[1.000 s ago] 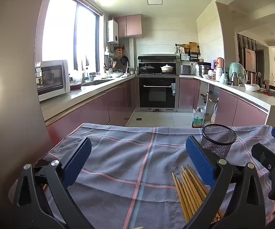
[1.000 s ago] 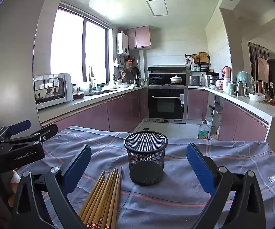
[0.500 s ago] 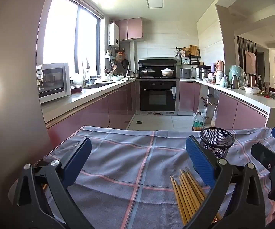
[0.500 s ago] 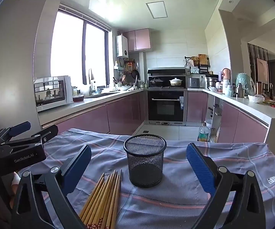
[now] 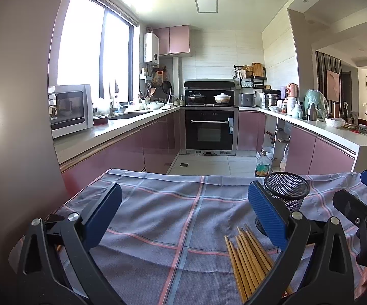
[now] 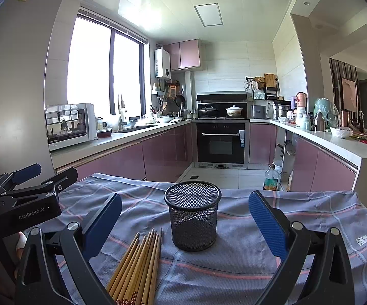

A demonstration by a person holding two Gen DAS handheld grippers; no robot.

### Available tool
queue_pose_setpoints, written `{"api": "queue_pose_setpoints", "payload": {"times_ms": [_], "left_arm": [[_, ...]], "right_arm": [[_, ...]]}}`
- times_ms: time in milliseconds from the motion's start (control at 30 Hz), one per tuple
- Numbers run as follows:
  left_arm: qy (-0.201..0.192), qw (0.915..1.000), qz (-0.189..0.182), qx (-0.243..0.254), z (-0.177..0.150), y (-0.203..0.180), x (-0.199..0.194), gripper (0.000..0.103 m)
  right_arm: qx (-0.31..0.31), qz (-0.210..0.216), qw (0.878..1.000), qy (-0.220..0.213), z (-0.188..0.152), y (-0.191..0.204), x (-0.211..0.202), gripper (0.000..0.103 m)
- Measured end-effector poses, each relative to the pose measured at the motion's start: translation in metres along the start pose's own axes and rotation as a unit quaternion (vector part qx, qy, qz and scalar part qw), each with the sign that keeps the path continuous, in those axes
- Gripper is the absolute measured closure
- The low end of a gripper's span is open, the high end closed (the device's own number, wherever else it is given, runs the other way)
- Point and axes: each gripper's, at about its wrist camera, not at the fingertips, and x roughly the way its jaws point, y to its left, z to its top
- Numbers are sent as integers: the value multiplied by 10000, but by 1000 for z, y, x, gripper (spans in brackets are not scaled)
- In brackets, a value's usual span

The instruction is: Organize utensils

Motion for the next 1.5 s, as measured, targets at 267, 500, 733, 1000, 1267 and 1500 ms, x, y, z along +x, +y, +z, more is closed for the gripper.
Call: {"api": "queue_pose_setpoints", "payload": {"times_ms": [267,500,733,1000,1267,1500], "left_arm": [[-16,10000,-8,-7,-1,1,-1,6],[-29,10000,-11,-26,0,1,-2,6],[-53,10000,2,-35,0,1,-3,6],[-68,10000,5,-42,0,0,-4,6],[-79,10000,11,-35,-1,0,-4,6],[-84,10000,7,-41,-1,0,-4,6]], "right_arm": [[10,2,10000,-17,0,1,1,7],[13,9,10000,-23,1,1,1,7],[1,-8,10000,-25,2,2,0,7],[-29,-16,10000,-61,4,5,-2,7],[-42,-3,10000,-84,4,6,-2,7],[-40,4,10000,-81,5,5,-1,7]]}}
